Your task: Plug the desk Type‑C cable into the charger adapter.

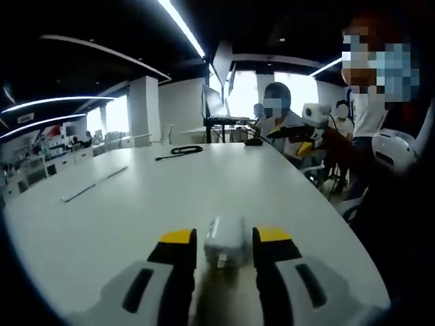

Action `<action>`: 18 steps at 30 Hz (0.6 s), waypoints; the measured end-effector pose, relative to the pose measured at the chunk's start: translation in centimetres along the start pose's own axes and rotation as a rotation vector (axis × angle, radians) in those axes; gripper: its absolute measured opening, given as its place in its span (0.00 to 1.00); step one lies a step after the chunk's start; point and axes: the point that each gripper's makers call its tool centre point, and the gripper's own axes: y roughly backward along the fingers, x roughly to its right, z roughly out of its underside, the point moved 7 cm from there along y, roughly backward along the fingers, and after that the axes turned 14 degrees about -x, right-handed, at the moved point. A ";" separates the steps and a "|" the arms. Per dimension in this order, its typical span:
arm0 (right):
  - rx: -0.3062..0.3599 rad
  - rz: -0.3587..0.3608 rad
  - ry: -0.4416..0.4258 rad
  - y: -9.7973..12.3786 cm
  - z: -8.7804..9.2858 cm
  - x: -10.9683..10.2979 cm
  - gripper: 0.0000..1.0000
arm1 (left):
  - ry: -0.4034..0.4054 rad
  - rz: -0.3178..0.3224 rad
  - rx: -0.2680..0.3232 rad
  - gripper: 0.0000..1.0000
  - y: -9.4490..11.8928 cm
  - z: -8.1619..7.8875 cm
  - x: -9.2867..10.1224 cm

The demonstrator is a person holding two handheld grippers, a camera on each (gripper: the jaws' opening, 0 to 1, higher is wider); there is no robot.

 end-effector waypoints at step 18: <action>-0.103 0.054 0.040 -2.8 0.3 5.3 0.80 | -0.037 -0.231 0.077 0.55 1.4 -1.7 3.0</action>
